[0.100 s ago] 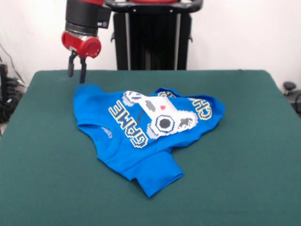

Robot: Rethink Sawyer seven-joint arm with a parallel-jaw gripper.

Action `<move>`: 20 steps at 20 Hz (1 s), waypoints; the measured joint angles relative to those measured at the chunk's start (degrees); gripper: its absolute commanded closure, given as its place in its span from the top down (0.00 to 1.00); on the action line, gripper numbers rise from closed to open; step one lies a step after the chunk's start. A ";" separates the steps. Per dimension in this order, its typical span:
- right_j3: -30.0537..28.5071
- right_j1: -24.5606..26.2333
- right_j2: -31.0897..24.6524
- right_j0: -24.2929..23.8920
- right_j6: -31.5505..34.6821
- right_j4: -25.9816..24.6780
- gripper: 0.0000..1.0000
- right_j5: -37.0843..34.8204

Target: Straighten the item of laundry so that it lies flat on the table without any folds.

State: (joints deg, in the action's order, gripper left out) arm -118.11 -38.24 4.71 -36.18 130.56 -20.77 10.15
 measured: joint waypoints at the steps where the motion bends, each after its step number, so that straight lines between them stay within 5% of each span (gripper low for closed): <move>1: 0.00 -0.03 -0.24 -0.35 0.00 0.00 1.00 -0.13; 20: -0.01 -0.28 -1.46 -4.64 0.00 -0.02 1.00 -1.77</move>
State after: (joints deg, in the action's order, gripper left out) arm -118.12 -38.52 3.26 -40.82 130.56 -20.79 8.38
